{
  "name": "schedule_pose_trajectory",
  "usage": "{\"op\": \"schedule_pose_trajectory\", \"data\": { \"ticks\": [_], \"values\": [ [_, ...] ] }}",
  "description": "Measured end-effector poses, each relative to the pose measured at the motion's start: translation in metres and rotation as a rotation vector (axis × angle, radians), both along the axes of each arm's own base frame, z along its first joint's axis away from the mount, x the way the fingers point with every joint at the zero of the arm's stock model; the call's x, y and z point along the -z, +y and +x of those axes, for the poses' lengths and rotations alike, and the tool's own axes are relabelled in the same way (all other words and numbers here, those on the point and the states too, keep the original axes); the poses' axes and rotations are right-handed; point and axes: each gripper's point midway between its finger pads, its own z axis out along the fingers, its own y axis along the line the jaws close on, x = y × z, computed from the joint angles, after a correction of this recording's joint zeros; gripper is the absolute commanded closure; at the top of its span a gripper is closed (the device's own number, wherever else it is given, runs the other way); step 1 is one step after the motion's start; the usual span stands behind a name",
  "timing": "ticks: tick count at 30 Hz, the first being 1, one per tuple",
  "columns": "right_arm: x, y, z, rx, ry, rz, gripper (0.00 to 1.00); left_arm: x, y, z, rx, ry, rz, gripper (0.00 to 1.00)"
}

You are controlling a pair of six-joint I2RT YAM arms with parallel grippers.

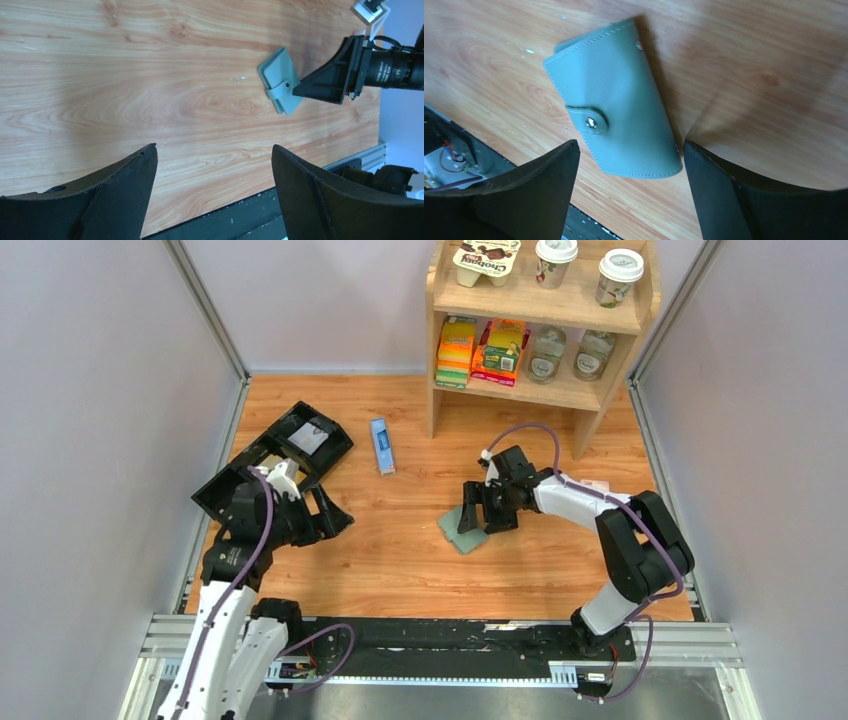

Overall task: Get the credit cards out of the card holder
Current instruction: Open the card holder at the center of the board.

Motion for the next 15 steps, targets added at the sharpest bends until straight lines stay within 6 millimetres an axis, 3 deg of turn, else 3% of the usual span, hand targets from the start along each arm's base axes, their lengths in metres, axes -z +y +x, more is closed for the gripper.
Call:
{"op": "schedule_pose_trajectory", "data": {
  "ticks": [5,9,11,15],
  "values": [
    [-0.003,0.027,-0.014,-0.031,0.006,0.091,0.24,0.006,-0.024,-0.002,0.074,0.041,-0.007,0.11],
    [-0.004,0.042,-0.034,-0.065,0.018,0.123,0.35,0.014,-0.041,0.000,0.111,0.089,-0.010,0.11],
    [-0.007,0.040,-0.036,-0.051,0.007,0.123,0.42,0.020,-0.048,0.000,0.121,0.116,0.000,0.12],
    [-0.017,0.030,-0.021,0.014,-0.041,0.144,0.49,0.028,-0.067,-0.002,0.169,0.160,0.044,0.13]
  ]
}}
